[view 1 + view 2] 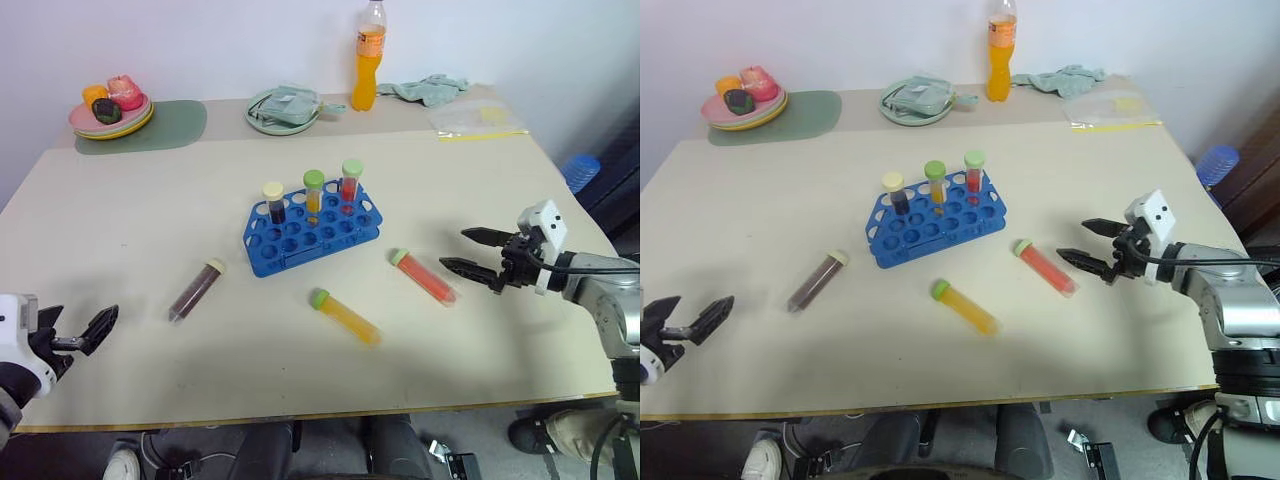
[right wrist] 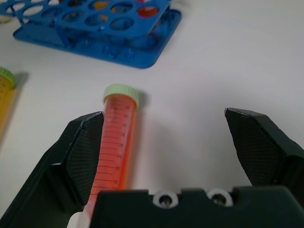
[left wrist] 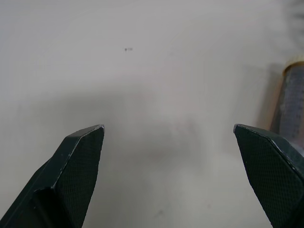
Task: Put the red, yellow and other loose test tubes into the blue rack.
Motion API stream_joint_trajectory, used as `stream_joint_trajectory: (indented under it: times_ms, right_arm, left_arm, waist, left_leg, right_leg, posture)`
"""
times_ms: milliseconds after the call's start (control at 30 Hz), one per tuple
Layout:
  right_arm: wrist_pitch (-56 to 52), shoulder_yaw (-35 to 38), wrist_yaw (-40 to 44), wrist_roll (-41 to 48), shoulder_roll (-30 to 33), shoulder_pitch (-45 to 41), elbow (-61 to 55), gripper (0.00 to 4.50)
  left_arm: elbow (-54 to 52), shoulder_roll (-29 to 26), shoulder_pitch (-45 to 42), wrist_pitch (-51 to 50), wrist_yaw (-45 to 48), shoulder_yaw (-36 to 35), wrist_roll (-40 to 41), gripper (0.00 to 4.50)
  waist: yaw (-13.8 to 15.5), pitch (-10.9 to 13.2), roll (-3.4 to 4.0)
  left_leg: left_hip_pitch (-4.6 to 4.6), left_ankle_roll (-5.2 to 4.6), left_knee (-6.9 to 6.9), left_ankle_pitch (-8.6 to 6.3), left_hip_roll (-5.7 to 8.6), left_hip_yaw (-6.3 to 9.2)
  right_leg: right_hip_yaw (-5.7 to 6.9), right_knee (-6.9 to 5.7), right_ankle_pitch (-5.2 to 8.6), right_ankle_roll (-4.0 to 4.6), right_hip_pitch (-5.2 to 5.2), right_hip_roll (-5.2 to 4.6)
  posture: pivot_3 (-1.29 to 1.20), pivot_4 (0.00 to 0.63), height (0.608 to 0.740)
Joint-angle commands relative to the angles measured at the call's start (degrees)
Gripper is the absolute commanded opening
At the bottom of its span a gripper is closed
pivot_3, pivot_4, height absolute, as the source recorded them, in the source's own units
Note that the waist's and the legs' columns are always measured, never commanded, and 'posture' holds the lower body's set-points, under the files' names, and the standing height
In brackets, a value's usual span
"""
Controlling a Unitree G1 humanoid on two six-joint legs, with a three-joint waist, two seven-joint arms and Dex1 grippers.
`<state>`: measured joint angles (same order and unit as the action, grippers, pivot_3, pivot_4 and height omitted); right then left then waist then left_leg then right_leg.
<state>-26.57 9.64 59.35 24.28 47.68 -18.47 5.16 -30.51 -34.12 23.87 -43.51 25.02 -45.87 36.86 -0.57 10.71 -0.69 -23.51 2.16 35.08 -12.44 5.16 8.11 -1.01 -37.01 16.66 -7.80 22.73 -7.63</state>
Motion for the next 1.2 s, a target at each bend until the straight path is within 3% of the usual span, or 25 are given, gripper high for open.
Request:
stream_joint_trajectory:
  times_ms: [33, 367, 567, 833, 1200]
  right_arm:
    - [2.0, 1.3, -0.1, -0.6, 0.7, -1.4, 1.1, 4.50]
    - [0.4, 3.0, -2.0, -0.5, 1.9, -0.2, -0.9, 4.50]
    - [-12.3, 2.3, -4.2, 2.4, 5.2, -2.7, -8.9, 4.50]
    - [-33.0, -8.8, -5.3, 3.5, 8.9, -11.4, -16.8, 4.50]
    - [-53.9, -23.5, -6.2, 4.6, 4.0, -30.6, -9.6, 4.50]
  left_arm:
    - [-2.0, -0.4, 0.0, 0.2, -0.7, -1.4, 0.2, 4.47]
    - [-2.5, -1.9, -4.2, -0.1, -1.0, 1.3, 0.8, 4.47]
    - [-3.4, -3.1, -11.4, 0.5, 1.4, 7.3, 3.3, 4.47]
    - [-4.4, -5.3, -20.6, 0.5, 7.6, 23.1, 3.5, 4.47]
    - [-11.6, -6.6, -18.2, 6.8, 16.1, 43.7, -2.5, 4.47]
  waist:
    - [0.1, 0.0, -0.01]
    - [0.1, 0.0, -0.02]
    - [0.0, 0.0, 0.00]
    - [0.0, 0.0, -0.02]
    - [0.0, 0.0, -0.02]
  left_leg:
    - [0.01, 0.00, 0.00, 0.00, 0.00, 0.00]
    - [0.01, -0.03, 0.03, -0.02, 0.00, -0.02]
    - [0.01, -0.03, 0.03, -0.02, 0.01, -0.03]
    - [-0.01, -0.03, 0.02, -0.02, 0.01, -0.06]
    - [-0.09, -0.07, 0.03, -0.04, 0.02, -0.12]
  right_leg:
    - [0.00, 0.00, 0.00, 0.00, 0.00, 0.01]
    - [-0.02, 0.00, 0.00, 0.00, -0.01, 0.02]
    - [-0.04, 0.00, -0.06, -0.11, 0.00, 0.01]
    - [-0.05, 0.02, -0.07, -0.11, 0.02, 0.02]
    - [-0.13, 0.02, -0.08, -0.12, 0.14, 0.02]
  posture:
    - [0.00, 0.150, 0.740]
    - [0.00, 0.150, 0.740]
    - [0.00, 0.150, 0.740]
    - [0.00, 0.150, 0.740]
    - [0.00, 0.150, 0.740]
